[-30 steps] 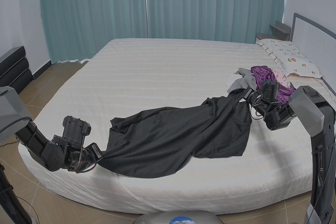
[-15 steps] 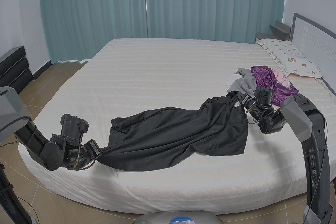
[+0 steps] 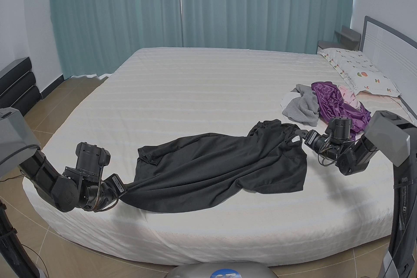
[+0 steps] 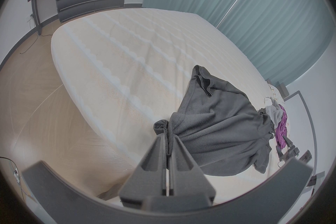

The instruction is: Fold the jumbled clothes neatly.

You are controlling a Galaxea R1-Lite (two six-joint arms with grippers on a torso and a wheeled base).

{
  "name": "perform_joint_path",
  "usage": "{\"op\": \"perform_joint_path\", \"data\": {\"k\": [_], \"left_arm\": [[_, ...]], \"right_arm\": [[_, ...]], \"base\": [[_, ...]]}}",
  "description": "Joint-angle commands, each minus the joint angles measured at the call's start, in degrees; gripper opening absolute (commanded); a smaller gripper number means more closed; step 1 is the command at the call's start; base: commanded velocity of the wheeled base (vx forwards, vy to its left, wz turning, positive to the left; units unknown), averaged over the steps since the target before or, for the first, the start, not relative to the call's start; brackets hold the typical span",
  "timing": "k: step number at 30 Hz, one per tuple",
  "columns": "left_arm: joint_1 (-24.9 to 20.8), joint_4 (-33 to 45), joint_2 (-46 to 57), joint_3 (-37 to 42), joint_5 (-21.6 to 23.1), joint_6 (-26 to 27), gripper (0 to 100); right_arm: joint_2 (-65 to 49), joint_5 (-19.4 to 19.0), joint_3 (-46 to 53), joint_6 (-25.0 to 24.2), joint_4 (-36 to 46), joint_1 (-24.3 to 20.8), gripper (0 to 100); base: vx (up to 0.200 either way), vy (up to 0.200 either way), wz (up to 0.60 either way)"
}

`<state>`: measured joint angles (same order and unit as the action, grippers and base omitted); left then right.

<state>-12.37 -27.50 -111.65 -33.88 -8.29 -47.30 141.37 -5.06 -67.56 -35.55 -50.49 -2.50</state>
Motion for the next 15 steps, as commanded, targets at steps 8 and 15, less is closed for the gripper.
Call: {"op": "perform_joint_path", "data": {"k": [8,15], "left_arm": [[-0.28,-0.1,0.38,0.48,-0.06,0.01,0],[-0.46,-0.1,0.47,0.57,-0.06,0.01,0]], "right_arm": [[-11.65,-9.35,21.51,0.92,-0.31,0.3,100],[-10.15,-10.32,25.11,0.83,-0.31,-1.19,100]], "base": [[0.0,0.0,0.0],[0.0,0.0,0.0]]}}
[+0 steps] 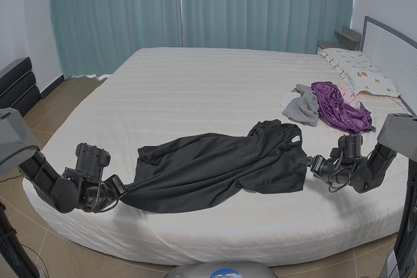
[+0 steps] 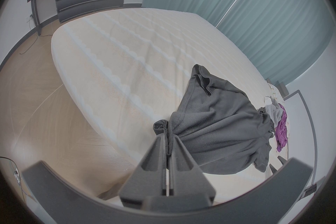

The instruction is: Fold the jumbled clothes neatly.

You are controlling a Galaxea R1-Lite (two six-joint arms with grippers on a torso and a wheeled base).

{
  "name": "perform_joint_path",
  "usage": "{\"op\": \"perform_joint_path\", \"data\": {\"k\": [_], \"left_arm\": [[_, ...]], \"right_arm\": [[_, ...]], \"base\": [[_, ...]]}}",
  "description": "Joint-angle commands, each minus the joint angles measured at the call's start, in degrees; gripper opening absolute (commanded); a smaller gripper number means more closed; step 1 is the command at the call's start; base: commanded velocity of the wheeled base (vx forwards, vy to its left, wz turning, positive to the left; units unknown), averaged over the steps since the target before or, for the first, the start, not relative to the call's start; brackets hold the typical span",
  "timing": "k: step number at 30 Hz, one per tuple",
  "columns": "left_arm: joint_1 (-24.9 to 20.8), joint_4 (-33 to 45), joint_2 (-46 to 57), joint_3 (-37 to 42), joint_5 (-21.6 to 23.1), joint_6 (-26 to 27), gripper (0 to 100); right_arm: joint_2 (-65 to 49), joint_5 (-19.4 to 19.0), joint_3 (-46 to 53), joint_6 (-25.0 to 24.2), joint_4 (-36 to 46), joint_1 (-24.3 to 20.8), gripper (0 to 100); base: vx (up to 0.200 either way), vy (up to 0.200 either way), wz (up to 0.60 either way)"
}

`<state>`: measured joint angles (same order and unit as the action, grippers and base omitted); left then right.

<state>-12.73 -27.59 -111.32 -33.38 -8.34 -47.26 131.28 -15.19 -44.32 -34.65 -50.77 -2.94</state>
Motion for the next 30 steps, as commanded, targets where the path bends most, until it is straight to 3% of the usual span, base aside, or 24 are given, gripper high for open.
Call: {"op": "perform_joint_path", "data": {"k": [1,19,20,30], "left_arm": [[-0.11,-0.01,0.14,0.07,-0.01,-0.02,0],[-0.28,-0.01,0.14,0.42,-0.01,-0.02,0],[-0.37,-0.01,0.14,0.42,-0.01,-0.02,0],[-0.37,-0.01,0.05,0.42,-0.01,-0.02,0]], "right_arm": [[0.47,-0.1,2.05,-0.07,-0.03,-0.84,100],[4.07,0.07,-0.24,-0.51,-0.03,-1.72,100],[4.33,0.07,-0.68,-0.51,0.06,-1.81,0],[5.65,0.51,-2.61,-0.6,-0.11,-2.25,0]], "base": [[0.0,0.0,0.0],[0.0,0.0,0.0],[0.0,0.0,0.0],[0.0,0.0,0.0]]}}
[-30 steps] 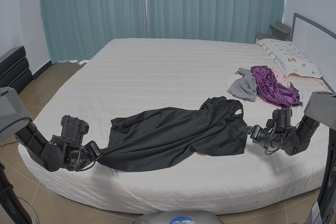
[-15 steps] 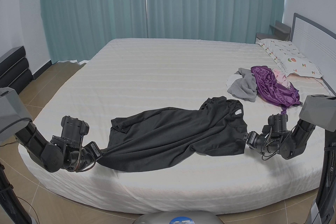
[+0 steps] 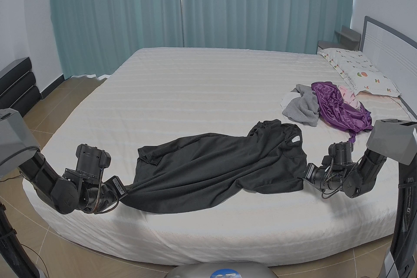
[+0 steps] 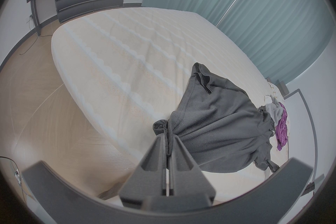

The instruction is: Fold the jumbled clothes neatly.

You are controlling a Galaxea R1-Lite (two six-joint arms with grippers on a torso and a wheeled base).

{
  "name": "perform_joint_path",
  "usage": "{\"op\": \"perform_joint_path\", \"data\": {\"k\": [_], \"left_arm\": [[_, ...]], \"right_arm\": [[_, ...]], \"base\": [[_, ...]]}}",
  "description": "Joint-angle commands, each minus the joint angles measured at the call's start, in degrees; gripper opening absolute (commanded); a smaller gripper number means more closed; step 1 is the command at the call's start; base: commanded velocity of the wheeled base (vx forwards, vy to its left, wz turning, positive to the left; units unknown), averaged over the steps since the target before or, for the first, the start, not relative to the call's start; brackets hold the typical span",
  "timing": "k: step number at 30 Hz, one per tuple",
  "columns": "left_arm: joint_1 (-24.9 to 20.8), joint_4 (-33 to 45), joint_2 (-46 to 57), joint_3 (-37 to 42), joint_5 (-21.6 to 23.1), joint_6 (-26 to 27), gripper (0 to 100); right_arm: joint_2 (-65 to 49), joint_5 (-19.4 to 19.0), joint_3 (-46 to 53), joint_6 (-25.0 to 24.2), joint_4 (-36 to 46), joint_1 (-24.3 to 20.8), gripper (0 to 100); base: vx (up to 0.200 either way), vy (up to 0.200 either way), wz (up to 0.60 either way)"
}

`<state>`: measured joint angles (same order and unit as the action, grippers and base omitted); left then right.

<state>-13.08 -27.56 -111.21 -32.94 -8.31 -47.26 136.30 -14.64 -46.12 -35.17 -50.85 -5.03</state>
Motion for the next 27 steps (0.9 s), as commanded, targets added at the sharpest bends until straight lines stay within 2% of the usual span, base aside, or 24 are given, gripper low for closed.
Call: {"op": "perform_joint_path", "data": {"k": [1,6,12,14,17,19,20,22,27], "left_arm": [[-0.02,-0.03,-0.05,-0.02,-0.04,-0.02,0],[-0.02,-0.03,0.03,-0.11,-0.04,-0.02,0],[0.07,-0.12,0.03,-0.11,-0.12,-0.02,0],[0.07,-0.12,0.03,-0.2,-0.21,-0.02,0],[0.07,-0.12,0.03,-0.28,-0.21,0.07,0],[0.16,-0.12,0.03,-0.37,-0.21,-0.02,0],[0.16,-0.12,0.03,-0.37,-0.21,-0.02,0],[0.16,-0.12,0.03,-0.37,-0.3,-0.02,0],[0.16,-0.74,0.03,-0.2,-0.3,-0.02,0]], "right_arm": [[0.45,-0.04,-1.26,-0.07,-0.04,-0.15,0],[-1.13,-0.04,-3.54,-0.43,-0.13,-0.06,0],[-3.06,0.75,-8.64,-5.0,-0.04,-0.15,0],[-2.53,3.3,-13.12,-6.58,0.66,-0.5,0],[-1.48,5.24,-15.67,-6.58,0.84,-1.21,0],[1.25,7.96,-19.8,-6.49,1.54,-1.82,0],[1.25,7.96,-19.8,-6.49,1.54,-1.82,0],[4.06,11.04,-24.55,-6.49,2.86,-2.79,0],[9.86,15.7,-32.37,-6.23,4.53,-3.49,0]], "base": [[0.0,0.0,0.0],[0.0,0.0,0.0],[0.0,0.0,0.0],[0.0,0.0,0.0],[0.0,0.0,0.0],[0.0,0.0,0.0],[0.0,0.0,0.0],[0.0,0.0,0.0],[0.0,0.0,0.0]]}}
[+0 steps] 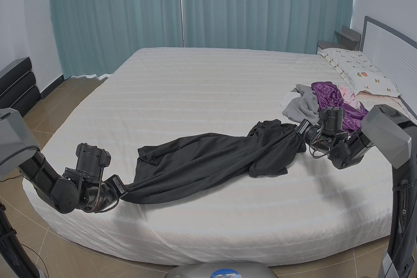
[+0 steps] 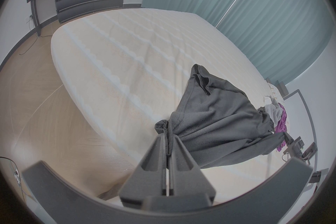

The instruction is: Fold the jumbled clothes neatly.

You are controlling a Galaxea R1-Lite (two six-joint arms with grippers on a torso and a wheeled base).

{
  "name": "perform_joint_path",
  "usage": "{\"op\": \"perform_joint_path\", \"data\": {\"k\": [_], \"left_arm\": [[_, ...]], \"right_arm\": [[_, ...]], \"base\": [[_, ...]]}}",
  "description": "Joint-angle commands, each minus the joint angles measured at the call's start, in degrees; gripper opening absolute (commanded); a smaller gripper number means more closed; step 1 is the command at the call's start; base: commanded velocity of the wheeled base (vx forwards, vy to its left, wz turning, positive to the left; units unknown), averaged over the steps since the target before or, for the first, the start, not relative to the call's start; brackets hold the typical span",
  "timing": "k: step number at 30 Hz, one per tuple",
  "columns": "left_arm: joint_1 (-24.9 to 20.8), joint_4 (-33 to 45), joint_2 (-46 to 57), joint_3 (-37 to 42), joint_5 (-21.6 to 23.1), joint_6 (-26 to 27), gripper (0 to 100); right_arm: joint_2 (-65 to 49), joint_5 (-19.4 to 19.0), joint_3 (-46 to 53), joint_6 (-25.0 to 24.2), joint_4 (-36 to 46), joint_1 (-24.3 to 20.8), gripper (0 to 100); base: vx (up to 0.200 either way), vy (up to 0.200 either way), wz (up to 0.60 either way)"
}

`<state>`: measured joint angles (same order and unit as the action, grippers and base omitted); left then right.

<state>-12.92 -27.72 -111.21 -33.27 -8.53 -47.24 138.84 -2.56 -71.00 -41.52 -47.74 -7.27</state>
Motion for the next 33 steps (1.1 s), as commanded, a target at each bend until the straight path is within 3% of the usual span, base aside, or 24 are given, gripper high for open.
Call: {"op": "perform_joint_path", "data": {"k": [1,4,5,9,17,22,33], "left_arm": [[-0.09,-1.02,-0.05,0.13,0.01,-0.05,0],[0.0,-1.72,-0.32,0.22,0.01,0.04,0],[0.0,-1.72,-0.32,0.22,0.01,0.04,0],[0.0,-1.72,-0.58,0.22,0.01,0.04,0],[-0.09,-1.72,-0.49,0.31,0.01,0.04,0],[0.0,-1.72,-0.49,0.31,0.01,0.04,0],[-0.09,-1.72,0.03,0.57,0.01,0.04,0]], "right_arm": [[8.47,4.23,-8.89,0.12,1.77,-1.35,0],[11.45,5.37,-12.59,0.04,2.83,-1.35,0],[11.72,5.55,-12.94,0.04,2.83,-1.35,100],[14.53,5.99,-16.37,0.04,2.3,-1.17,100],[8.29,4.93,-10.04,-0.05,-0.07,0.06,100],[-0.24,1.68,2.18,-0.31,-1.74,0.41,100],[-7.44,-3.86,18.79,-0.05,-4.38,-1.0,100]], "base": [[0.0,0.0,0.0],[0.0,0.0,0.0],[0.0,0.0,0.0],[0.0,0.0,0.0],[0.0,0.0,0.0],[0.0,0.0,0.0],[0.0,0.0,0.0]]}}
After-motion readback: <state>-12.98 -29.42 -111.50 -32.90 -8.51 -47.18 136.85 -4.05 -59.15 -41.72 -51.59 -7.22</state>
